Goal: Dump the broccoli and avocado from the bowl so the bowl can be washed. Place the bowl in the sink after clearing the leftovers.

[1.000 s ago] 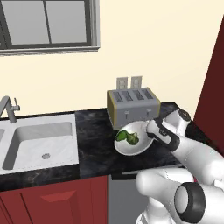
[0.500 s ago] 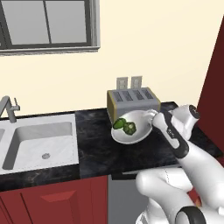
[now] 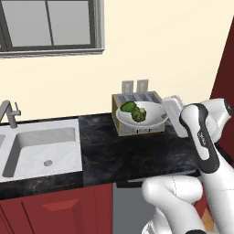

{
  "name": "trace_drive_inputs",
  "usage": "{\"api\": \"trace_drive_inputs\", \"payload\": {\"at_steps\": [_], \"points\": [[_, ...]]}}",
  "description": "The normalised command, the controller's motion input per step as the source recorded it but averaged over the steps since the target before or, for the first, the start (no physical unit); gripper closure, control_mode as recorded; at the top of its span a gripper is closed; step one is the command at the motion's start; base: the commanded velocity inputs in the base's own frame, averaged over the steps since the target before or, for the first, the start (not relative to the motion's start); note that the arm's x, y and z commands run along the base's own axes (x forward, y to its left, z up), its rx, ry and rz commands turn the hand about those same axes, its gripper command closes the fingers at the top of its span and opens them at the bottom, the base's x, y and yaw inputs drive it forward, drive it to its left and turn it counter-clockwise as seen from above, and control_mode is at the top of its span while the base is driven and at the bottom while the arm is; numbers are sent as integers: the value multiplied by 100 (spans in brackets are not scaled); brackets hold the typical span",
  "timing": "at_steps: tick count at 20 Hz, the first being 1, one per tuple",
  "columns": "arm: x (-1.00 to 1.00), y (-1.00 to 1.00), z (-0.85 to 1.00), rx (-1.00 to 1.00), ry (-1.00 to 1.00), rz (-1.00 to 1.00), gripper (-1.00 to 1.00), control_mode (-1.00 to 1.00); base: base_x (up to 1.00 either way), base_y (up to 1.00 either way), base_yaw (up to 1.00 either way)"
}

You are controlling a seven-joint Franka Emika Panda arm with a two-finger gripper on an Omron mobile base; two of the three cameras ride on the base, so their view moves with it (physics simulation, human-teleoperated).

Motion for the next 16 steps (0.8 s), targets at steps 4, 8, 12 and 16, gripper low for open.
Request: {"api": "trace_drive_inputs", "payload": {"at_steps": [4,8,12,16], "points": [[-28,1,20,18,4,-5,100,-100,0,0,0],[0,0,0,0,0,0,100,-100,0,0,0],[0,3,0,0,0,0,100,-100,0,0,0],[-17,11,0,0,0,0,100,100,-11,9,0]]}}
